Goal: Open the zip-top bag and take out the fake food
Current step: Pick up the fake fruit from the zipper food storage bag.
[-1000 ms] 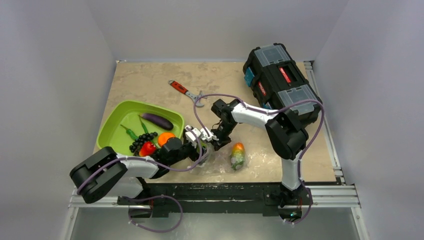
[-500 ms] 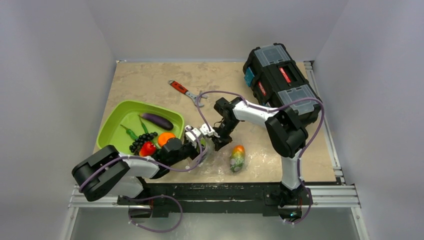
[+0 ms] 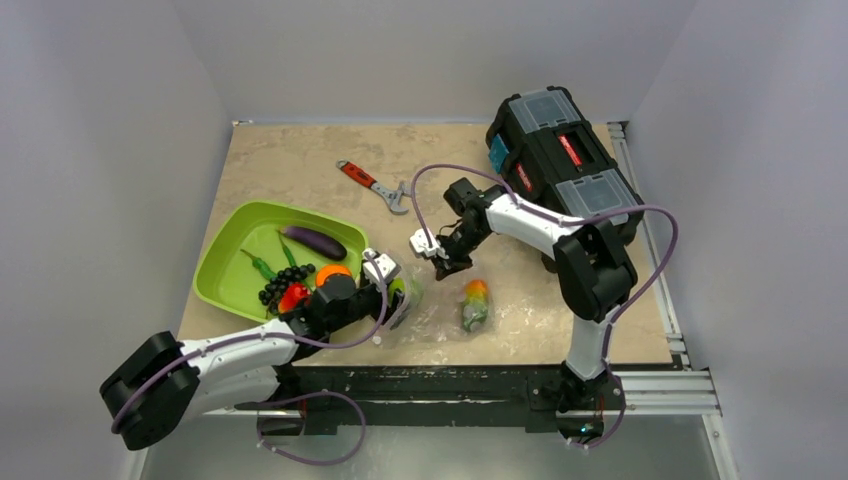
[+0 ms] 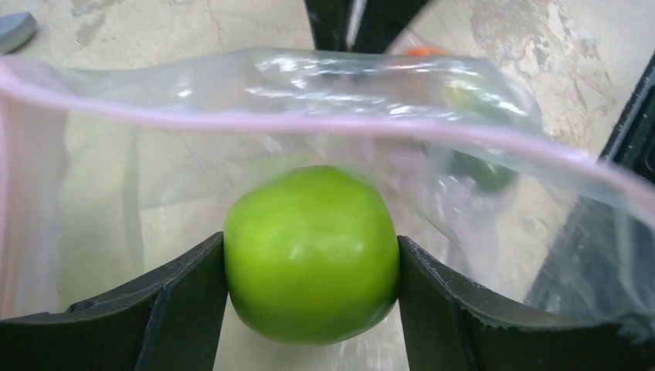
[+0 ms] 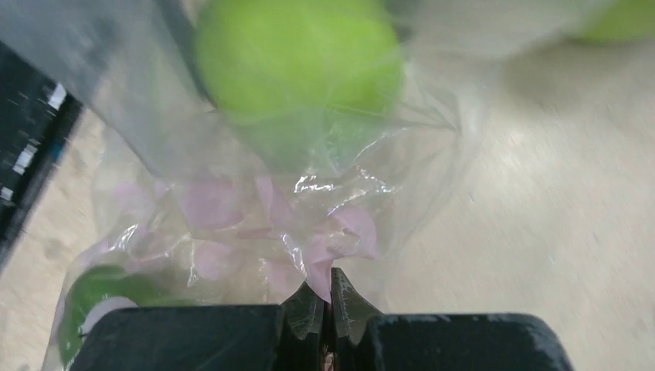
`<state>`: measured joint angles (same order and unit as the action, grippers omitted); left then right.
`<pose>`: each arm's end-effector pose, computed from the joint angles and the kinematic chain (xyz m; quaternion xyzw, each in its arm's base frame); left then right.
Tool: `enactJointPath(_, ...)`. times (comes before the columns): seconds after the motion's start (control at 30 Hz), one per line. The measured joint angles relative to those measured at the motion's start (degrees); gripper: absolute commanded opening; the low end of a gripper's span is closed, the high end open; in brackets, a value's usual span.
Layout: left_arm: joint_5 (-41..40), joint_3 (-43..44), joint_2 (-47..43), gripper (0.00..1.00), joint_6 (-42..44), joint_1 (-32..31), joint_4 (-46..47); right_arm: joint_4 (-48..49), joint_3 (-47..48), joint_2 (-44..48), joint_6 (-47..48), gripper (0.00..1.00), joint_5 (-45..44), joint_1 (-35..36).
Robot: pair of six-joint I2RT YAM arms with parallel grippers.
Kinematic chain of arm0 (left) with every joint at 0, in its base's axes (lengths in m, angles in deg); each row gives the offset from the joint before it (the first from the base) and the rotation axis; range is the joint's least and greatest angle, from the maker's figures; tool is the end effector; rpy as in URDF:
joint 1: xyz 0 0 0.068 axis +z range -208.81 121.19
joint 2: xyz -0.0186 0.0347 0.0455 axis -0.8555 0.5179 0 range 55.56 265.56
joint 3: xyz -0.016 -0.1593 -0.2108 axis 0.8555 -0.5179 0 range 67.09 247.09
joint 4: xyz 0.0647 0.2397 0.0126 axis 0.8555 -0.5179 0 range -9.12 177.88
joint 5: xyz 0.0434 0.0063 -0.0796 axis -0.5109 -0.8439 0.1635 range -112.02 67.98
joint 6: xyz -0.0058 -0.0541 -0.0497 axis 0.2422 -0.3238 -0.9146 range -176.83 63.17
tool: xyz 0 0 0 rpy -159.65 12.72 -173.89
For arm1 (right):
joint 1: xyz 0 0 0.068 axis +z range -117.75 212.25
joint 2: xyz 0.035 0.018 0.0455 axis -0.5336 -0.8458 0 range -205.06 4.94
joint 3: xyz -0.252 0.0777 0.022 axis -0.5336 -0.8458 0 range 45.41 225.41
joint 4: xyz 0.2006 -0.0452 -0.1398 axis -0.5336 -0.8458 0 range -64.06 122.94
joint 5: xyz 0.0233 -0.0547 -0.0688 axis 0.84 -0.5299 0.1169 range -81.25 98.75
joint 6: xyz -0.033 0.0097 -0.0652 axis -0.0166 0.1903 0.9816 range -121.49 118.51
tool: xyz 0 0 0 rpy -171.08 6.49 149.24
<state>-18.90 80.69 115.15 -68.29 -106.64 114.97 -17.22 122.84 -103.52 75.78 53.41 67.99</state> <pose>0.1470 -0.1673 0.1655 0.2688 0.7677 -0.3067 0.4942 0.2572 0.2386 0.1716 -0.7852 0.4846 0.3291 0.2008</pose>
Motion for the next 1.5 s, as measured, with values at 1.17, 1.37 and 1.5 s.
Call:
enactJointPath(1.17, 2.64, -0.04, -12.04, 0.04, -4.07, -0.68, -14.78, 5.90, -1.95, 0.48, -2.69, 0.00, -9.18, -3.96)
enactJointPath(1.37, 2.71, -0.28, -12.41, 0.02, -4.44, -0.68, -14.91, 5.86, -1.95, 0.48, -2.64, 0.00, -9.14, -3.96)
enactJointPath(1.5, 2.89, -0.35, -13.05, 0.02, -4.48, -0.68, -15.26, 5.81, -1.95, 0.48, -2.60, 0.00, -9.11, -3.96)
